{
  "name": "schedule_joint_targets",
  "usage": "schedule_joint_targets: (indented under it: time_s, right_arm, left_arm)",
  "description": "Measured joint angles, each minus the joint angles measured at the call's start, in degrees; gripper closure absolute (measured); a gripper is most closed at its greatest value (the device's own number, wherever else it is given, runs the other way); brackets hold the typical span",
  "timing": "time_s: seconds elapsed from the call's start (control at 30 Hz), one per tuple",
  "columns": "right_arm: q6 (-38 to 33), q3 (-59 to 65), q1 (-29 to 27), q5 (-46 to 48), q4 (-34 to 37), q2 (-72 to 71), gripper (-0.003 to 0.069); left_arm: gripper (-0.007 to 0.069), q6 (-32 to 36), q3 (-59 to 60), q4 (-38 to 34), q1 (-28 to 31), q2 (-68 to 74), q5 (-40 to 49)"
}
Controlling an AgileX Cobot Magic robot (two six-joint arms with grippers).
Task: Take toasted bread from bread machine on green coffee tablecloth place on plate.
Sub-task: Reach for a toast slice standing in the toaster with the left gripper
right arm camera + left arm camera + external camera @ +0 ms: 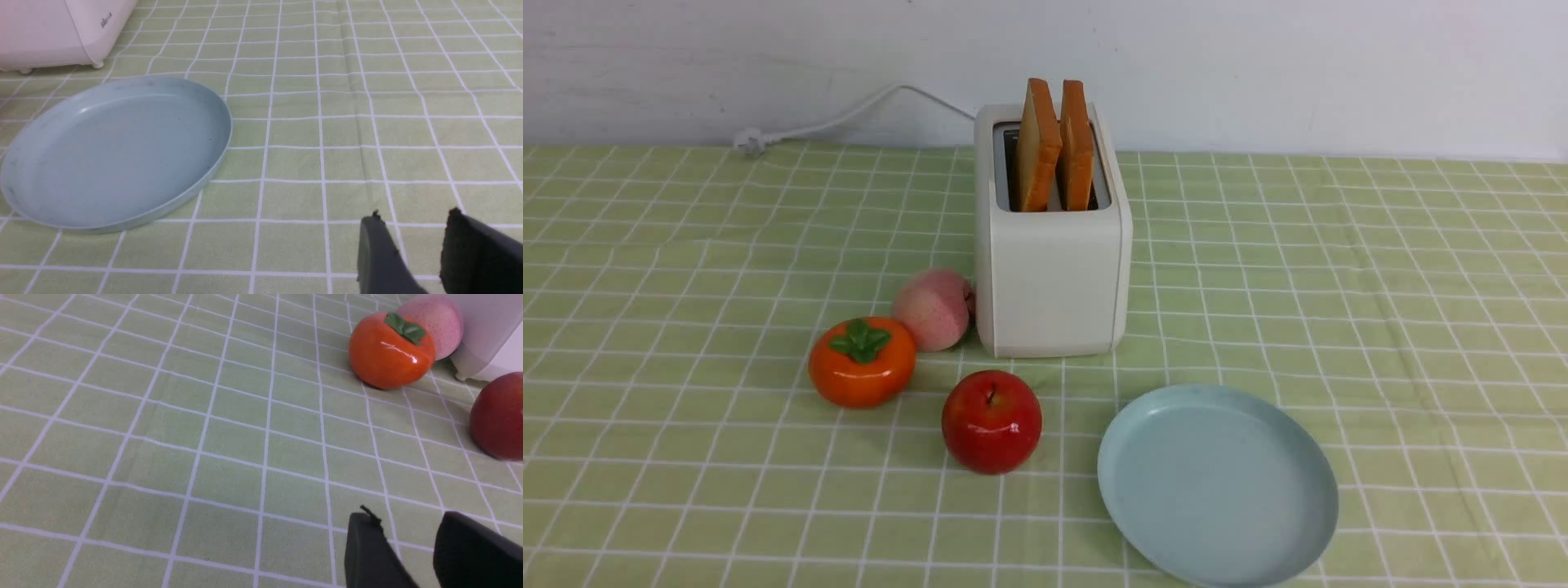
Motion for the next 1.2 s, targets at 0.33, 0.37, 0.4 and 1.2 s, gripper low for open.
schedule_joint_targets:
  time_s: [0.33,0.37,0.4,1.2]
  right_arm:
    - [0.0,0.0,0.0,0.0,0.0,0.0,0.0419]
    - [0.0,0.0,0.0,0.0,0.0,0.0,0.0419]
    - [0.0,0.0,0.0,0.0,0.0,0.0,0.0419]
    - [0.0,0.0,0.0,0.0,0.0,0.0,0.0419]
  left_arm:
    - [0.0386,0.0,0.0,0.0,0.0,0.0,0.0]
    - [0.0386,0.0,0.0,0.0,0.0,0.0,0.0]
    - [0.0386,0.0,0.0,0.0,0.0,0.0,0.0]
    - [0.0386,-2.4,0.0,-4.1,0.0,0.0,-5.9]
